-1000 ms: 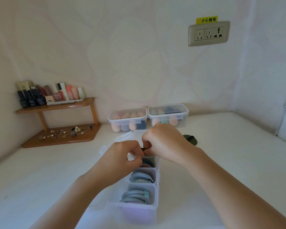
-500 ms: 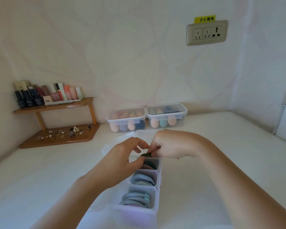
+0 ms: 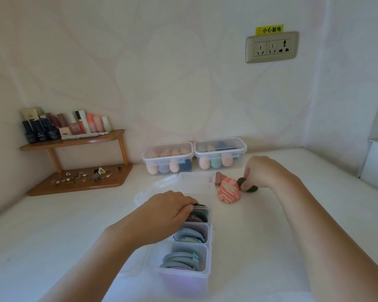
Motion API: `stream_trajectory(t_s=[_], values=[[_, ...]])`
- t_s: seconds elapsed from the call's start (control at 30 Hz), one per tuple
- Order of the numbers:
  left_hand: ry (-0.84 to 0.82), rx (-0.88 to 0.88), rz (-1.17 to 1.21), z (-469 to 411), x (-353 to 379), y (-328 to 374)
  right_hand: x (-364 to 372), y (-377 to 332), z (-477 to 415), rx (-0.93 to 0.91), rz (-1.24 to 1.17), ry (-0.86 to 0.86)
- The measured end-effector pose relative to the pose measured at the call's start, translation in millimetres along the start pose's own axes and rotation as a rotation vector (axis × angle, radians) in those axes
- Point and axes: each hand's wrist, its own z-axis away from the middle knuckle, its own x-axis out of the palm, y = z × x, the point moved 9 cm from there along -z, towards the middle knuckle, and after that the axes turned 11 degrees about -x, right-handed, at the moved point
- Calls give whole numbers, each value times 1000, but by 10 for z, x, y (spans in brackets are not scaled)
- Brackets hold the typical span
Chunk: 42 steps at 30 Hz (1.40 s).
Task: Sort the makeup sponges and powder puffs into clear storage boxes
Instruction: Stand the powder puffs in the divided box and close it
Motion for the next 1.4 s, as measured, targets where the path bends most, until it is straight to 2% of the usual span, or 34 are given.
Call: stream_trajectory(t_s=[0.1, 0.27, 0.4, 0.47, 0.5, 0.53, 0.6, 0.63, 0.7, 0.8, 0.97, 1.1, 1.23, 1.4], values=[[13, -33, -36, -11, 26, -42, 192, 53, -80, 11, 7, -82], [34, -113, 78, -3, 8, -102, 126, 154, -94, 95, -4, 36], [22, -122, 117, 11, -7, -109, -256, 71, 55, 109, 3, 275], [21, -110, 118, 21, -23, -93, -512, -100, 146, -40, -119, 487], [22, -103, 117, 27, -33, -86, -581, -233, 186, -158, -242, 528], [25, -96, 115, 32, -41, -76, -599, -380, 219, -284, -391, 514], [30, -82, 110, 44, -58, -61, -509, -756, 302, -502, -658, 318], [32, -77, 105, 50, -65, -54, -432, -918, 357, -570, -715, 213], [38, -76, 96, 51, -72, -50, -319, -1100, 416, -618, -635, 129], [37, -98, 115, 31, -64, -73, -276, -1167, 438, -615, -454, 173], [59, -110, 143, 15, -50, -114, -262, -1228, 505, -632, -526, 127], [103, -100, 141, 5, -63, -128, -208, -1240, 480, -608, -373, 148], [139, -80, 143, 11, -94, -129, -111, -1266, 481, -606, -324, 96], [166, -78, 141, 25, -119, -122, -108, -1356, 509, -645, -158, 143]])
